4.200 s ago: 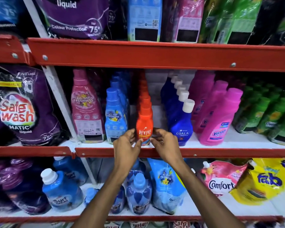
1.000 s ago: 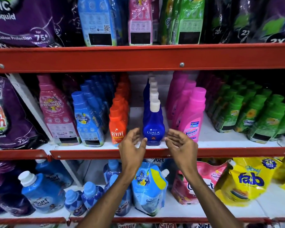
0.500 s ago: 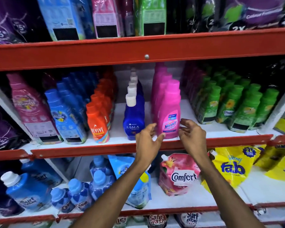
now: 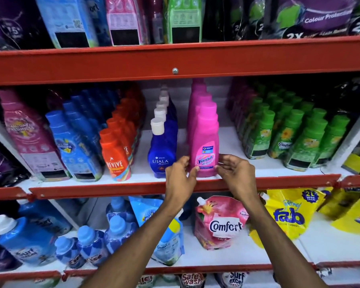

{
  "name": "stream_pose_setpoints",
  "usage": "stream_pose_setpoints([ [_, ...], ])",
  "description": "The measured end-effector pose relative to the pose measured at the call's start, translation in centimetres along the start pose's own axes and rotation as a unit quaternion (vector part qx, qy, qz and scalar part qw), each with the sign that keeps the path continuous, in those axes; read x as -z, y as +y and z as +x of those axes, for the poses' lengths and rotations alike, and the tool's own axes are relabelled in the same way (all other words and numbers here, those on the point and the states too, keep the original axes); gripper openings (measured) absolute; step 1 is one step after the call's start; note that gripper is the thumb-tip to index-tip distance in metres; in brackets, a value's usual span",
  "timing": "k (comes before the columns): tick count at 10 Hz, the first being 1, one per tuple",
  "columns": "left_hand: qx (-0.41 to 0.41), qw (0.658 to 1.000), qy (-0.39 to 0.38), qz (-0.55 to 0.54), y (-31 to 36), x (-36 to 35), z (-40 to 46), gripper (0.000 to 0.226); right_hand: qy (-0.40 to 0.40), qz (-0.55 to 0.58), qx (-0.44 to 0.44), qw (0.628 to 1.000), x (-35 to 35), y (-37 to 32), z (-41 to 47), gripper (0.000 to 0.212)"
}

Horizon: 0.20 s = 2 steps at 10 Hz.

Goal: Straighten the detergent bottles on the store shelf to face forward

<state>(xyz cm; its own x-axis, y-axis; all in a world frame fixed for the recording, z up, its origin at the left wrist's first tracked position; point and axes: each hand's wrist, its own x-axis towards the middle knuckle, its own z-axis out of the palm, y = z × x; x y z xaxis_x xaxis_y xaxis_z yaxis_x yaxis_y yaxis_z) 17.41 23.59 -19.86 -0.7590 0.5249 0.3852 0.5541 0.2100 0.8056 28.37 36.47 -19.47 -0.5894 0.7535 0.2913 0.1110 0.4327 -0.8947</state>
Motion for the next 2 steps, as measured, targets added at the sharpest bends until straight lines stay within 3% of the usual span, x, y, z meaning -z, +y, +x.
stream_pose_setpoints([
  [2,0.000,1.000,0.008,-0.006,-0.08,-0.07,-0.12,0.028,-0.016,0.009,0.000,1.000,-0.01,0.30,0.21,0.033],
])
